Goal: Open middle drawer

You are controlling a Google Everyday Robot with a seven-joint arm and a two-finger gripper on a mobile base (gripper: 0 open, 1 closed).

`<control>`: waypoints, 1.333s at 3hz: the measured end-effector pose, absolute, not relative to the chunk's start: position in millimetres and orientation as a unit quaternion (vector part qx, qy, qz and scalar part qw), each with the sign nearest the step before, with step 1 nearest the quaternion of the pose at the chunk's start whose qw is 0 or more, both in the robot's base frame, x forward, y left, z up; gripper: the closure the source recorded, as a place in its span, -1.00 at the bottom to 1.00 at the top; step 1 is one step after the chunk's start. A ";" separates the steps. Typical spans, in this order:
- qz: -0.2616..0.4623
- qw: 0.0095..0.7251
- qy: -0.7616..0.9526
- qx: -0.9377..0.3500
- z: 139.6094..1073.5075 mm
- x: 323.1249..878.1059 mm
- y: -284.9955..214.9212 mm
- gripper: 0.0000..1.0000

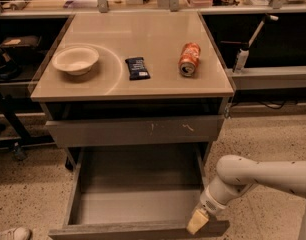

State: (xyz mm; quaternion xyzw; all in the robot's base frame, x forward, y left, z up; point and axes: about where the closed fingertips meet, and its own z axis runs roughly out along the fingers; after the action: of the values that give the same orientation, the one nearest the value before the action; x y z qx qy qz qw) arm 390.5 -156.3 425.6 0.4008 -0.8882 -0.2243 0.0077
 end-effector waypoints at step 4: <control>-0.232 0.022 -0.898 0.373 427.6 352.6 -166.4 1.00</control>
Offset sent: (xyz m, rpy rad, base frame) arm -0.2338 -0.0794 -0.0003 -0.0178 0.2523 -0.2689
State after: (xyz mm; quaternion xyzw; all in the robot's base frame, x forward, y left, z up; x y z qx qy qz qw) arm 352.6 -166.4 427.6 0.3726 -0.8982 -0.2321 0.0224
